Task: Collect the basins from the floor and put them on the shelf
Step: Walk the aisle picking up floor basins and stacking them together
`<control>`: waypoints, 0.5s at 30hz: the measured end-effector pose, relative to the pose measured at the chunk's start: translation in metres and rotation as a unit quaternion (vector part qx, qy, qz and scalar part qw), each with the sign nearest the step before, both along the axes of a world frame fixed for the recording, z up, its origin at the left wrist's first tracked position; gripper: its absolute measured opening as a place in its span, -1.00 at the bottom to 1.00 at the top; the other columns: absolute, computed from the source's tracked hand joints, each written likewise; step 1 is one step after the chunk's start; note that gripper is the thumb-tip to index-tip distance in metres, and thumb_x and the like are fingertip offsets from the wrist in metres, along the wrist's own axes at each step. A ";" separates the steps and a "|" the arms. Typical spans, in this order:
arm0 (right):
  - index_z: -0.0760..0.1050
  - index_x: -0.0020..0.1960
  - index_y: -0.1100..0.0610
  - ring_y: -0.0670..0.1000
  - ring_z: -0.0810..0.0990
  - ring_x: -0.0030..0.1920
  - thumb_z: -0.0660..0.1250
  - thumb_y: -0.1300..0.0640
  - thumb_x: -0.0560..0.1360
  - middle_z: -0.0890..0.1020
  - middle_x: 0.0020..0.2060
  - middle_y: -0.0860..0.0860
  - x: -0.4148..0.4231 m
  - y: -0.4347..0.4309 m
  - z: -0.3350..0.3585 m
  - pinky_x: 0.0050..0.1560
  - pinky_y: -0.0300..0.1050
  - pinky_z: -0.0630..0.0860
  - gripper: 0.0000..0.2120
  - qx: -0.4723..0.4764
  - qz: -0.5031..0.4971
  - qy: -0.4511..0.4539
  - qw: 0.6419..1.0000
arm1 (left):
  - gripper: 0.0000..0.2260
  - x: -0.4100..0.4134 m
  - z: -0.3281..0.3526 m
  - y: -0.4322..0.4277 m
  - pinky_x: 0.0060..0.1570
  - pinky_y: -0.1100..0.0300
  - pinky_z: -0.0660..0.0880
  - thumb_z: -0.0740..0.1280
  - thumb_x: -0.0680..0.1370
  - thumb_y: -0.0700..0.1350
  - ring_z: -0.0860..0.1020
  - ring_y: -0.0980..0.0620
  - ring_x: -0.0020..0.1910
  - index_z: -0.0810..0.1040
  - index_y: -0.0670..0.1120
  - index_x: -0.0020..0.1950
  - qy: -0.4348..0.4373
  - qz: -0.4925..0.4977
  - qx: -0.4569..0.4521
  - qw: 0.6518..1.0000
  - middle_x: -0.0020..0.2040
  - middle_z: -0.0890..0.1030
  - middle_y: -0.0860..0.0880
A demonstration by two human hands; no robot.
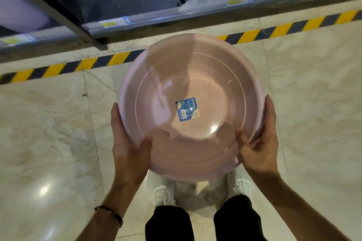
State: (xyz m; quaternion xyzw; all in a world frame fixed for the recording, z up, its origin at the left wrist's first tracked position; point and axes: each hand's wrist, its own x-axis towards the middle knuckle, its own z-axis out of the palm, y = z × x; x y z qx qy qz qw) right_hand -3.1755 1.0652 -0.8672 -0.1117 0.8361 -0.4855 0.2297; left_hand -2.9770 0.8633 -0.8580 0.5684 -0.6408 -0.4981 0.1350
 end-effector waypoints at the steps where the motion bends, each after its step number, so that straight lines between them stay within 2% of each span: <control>1: 0.06 0.76 0.11 -0.58 0.34 0.41 0.46 0.44 0.57 0.30 0.41 -0.71 -0.003 0.001 0.017 0.29 -0.61 0.34 -0.08 -0.003 -0.008 0.007 1.000 | 0.06 -0.006 0.018 -0.001 0.33 0.28 0.50 0.49 0.43 -0.49 0.42 0.50 0.33 0.08 0.17 0.72 0.003 -0.007 -0.007 1.000 0.38 0.42 0.52; 3: 0.07 0.76 0.09 -0.54 0.35 0.43 0.49 0.35 0.56 0.31 0.47 -0.63 -0.010 0.003 0.052 0.31 -0.59 0.35 -0.08 -0.015 -0.020 0.017 1.000 | 0.06 -0.016 0.054 -0.004 0.45 -0.01 0.48 0.53 0.45 -0.46 0.42 0.36 0.44 0.08 0.20 0.72 0.014 -0.019 -0.011 1.000 0.48 0.42 0.39; 5: 0.08 0.76 0.04 -0.46 0.38 0.46 0.45 0.22 0.53 0.33 0.52 -0.52 -0.018 0.006 0.089 0.33 -0.54 0.38 -0.08 -0.030 -0.027 0.014 0.999 | 0.04 -0.027 0.090 -0.003 0.49 -0.16 0.45 0.54 0.47 -0.44 0.42 0.16 0.54 0.06 0.17 0.73 0.031 -0.029 -0.010 0.999 0.57 0.40 0.23; 7: 0.10 0.76 -0.02 -0.46 0.40 0.45 0.46 0.22 0.52 0.35 0.50 -0.56 -0.027 0.009 0.129 0.30 -0.56 0.39 -0.08 -0.039 -0.034 0.020 0.998 | 0.04 -0.037 0.131 -0.001 0.48 -0.12 0.47 0.52 0.49 -0.43 0.42 0.13 0.54 0.04 0.20 0.72 0.039 -0.032 -0.013 0.999 0.59 0.39 0.20; 10: 0.11 0.74 -0.08 -0.45 0.37 0.48 0.50 0.40 0.54 0.32 0.48 -0.61 -0.039 0.013 0.189 0.33 -0.55 0.37 -0.04 -0.037 -0.038 0.025 0.998 | 0.04 -0.053 0.200 0.002 0.32 0.32 0.53 0.49 0.49 -0.46 0.46 0.34 0.43 0.06 0.24 0.71 0.048 -0.039 -0.025 0.998 0.51 0.42 0.34; 11: 0.12 0.74 -0.07 -0.43 0.38 0.48 0.50 0.44 0.53 0.33 0.48 -0.61 -0.042 0.016 0.211 0.34 -0.54 0.38 -0.03 -0.038 -0.040 0.022 0.998 | 0.03 -0.056 0.223 0.005 0.31 0.36 0.52 0.48 0.48 -0.47 0.45 0.33 0.44 0.07 0.21 0.71 0.052 -0.041 -0.030 0.997 0.53 0.41 0.31; 12: 0.13 0.74 -0.07 -0.42 0.39 0.48 0.50 0.45 0.52 0.34 0.48 -0.59 -0.046 0.019 0.234 0.33 -0.52 0.40 -0.03 -0.044 -0.045 0.023 0.998 | 0.03 -0.059 0.246 0.007 0.34 0.31 0.52 0.48 0.47 -0.48 0.45 0.29 0.46 0.08 0.20 0.71 0.057 -0.040 -0.035 0.997 0.56 0.40 0.26; 15: 0.17 0.70 -0.22 -0.40 0.41 0.48 0.52 0.41 0.52 0.37 0.50 -0.55 -0.050 0.027 0.306 0.32 -0.51 0.42 -0.02 -0.070 -0.068 0.026 0.995 | 0.04 -0.067 0.319 0.017 0.42 -0.08 0.51 0.53 0.45 -0.44 0.45 0.12 0.51 0.12 0.24 0.70 0.075 -0.024 -0.017 0.997 0.59 0.40 0.17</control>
